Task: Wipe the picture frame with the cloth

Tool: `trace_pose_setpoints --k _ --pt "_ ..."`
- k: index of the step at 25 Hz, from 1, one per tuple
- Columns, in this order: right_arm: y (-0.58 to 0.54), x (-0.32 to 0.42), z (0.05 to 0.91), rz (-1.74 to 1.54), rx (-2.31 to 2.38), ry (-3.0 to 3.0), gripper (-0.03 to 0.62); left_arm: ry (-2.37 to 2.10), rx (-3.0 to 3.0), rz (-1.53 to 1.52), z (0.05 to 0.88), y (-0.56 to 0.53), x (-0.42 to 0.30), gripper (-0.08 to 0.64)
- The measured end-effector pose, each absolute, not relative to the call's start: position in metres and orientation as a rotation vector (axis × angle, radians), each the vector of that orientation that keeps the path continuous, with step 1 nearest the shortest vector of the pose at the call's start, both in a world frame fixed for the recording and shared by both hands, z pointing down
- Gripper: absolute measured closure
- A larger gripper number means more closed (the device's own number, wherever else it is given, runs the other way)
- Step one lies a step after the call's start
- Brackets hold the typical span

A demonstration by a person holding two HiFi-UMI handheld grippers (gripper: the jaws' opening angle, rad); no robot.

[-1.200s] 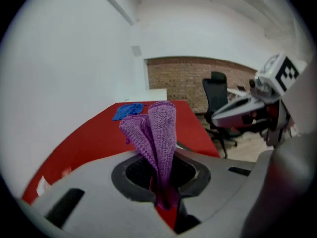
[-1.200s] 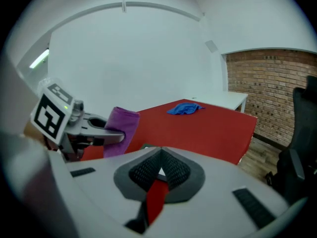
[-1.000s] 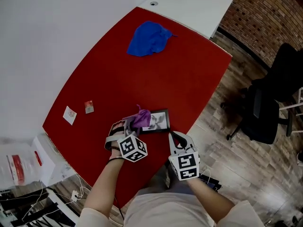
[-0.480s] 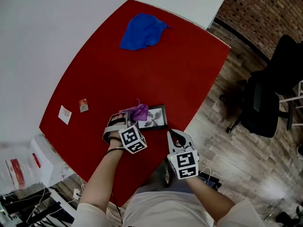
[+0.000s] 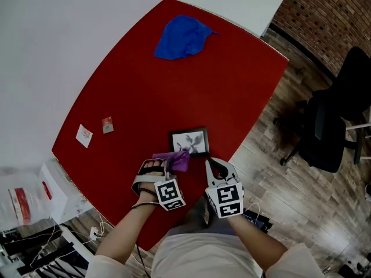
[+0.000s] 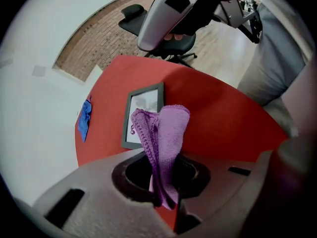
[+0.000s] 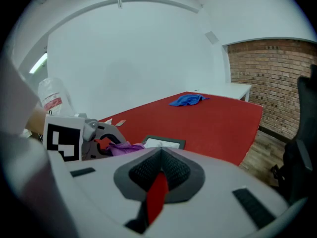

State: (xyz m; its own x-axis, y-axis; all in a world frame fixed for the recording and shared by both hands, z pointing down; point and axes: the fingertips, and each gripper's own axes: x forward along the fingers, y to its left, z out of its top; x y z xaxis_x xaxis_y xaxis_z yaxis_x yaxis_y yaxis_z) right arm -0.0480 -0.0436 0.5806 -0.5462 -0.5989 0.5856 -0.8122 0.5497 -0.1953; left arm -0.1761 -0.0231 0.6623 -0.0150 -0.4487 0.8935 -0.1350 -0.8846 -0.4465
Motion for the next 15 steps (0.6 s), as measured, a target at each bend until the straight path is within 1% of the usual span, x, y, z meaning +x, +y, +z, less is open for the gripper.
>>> trace_pose_setpoints --k 5,10,15 --pt "-0.042 -0.046 0.581 0.63 1.14 -2.33 0.588 0.643 -2.056 -1.967 0.657 -0.027 -0.172 0.499" --pt "-0.041 -0.039 0.579 0.628 1.156 -2.317 0.588 0.826 -2.093 -1.88 0.645 -0.089 -0.167 0.5" --pt "-0.036 -0.029 0.582 0.638 1.176 -2.302 0.588 0.847 -2.02 -1.917 0.652 -0.129 -0.163 0.499"
